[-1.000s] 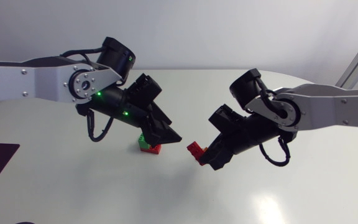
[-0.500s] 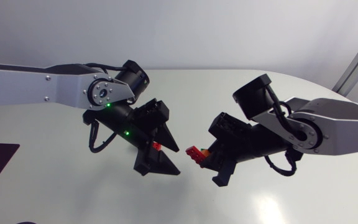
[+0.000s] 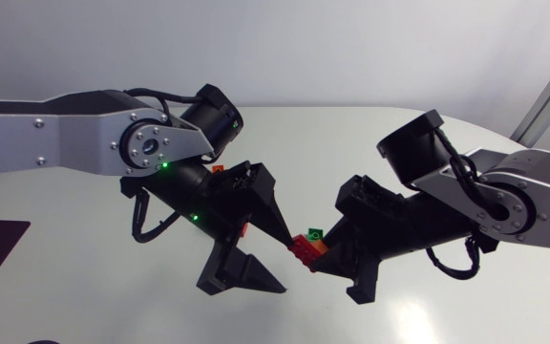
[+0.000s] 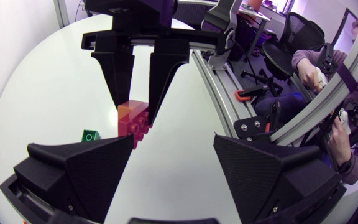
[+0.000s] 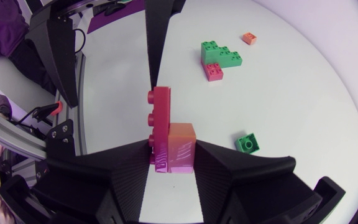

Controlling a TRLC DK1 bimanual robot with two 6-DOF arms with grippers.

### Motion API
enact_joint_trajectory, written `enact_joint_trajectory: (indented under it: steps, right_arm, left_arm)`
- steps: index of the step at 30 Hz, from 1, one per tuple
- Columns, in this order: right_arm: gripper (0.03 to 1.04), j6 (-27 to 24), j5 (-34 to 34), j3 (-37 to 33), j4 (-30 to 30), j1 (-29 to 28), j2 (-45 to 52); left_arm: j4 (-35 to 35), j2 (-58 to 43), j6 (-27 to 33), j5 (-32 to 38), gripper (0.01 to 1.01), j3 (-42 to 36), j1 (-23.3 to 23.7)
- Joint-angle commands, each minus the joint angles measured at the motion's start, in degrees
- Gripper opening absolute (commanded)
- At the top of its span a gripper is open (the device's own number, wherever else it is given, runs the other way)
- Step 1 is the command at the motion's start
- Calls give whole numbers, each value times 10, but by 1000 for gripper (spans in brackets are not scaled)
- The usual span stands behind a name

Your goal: Disassemble duplo

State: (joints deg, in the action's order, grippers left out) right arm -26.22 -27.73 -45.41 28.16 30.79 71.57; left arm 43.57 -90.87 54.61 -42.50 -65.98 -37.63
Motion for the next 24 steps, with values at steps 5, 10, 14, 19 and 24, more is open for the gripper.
enact_joint_trajectory:
  steps: [5,10,14,19,24]
  right_arm:
    - [346,-16,-14,30,16,9,-29]
    - [346,-17,-14,33,21,11,-34]
    - [346,-20,-15,34,29,15,-42]
    - [346,-25,-20,34,20,15,-29]
    - [346,-21,-22,30,10,24,-18]
  left_arm:
    - [-6,-46,26,9,895,-28,13]
    - [-11,-55,28,17,895,-36,19]
    - [-11,-58,28,19,895,-46,27]
    - [-9,-57,23,18,867,-51,20]
    - [5,-57,24,14,821,-51,4]
